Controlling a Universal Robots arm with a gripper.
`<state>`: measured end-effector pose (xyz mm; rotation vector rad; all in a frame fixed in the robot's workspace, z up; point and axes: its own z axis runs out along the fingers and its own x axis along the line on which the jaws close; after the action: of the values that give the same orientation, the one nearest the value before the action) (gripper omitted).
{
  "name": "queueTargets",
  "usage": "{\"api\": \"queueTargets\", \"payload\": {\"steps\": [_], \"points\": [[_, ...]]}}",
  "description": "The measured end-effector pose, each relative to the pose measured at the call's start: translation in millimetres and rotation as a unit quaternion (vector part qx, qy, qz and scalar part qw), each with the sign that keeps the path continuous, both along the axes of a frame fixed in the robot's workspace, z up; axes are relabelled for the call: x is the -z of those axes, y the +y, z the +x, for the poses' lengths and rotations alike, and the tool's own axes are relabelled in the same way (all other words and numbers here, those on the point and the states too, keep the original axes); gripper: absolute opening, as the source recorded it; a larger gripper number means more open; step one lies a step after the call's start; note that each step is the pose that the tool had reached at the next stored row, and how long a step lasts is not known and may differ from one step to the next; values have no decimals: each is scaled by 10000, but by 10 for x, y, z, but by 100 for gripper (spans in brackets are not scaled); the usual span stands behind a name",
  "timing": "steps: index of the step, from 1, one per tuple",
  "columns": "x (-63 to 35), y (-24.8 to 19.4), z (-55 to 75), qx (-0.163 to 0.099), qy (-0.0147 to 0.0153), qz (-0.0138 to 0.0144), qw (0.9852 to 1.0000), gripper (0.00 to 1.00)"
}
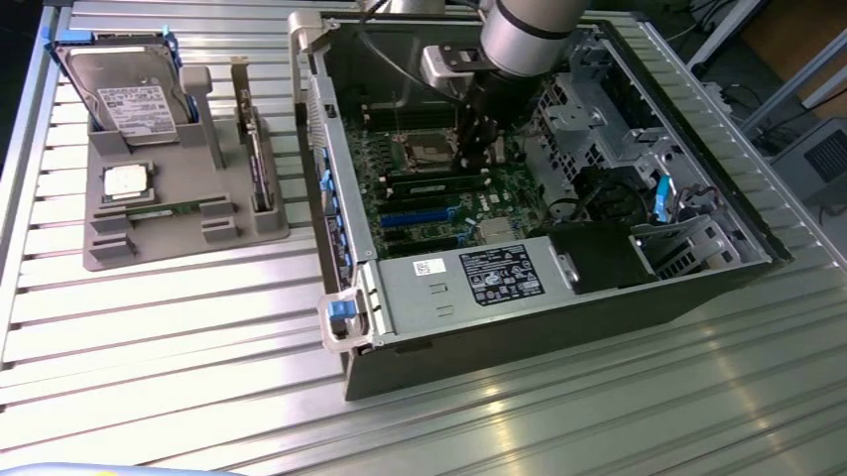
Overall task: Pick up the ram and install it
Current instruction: 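Press down the ram until it locks into place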
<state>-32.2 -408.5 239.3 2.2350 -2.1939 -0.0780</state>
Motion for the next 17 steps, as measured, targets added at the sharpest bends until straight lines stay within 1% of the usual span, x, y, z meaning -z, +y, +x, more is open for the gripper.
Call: {"api": "queueTargets", "payload": {"steps": [2,7,11,13,16,17], "points": [[-1,2,113,0,4,0,10000,10],[-8,5,263,0,5,1,10000,10],[-81,4,425,0,5,0,10000,10],[-157,4,488,0,5,0,10000,10],[-205,4,542,0,5,-1,10000,10],[-247,4,587,0,5,0,10000,10]]}}
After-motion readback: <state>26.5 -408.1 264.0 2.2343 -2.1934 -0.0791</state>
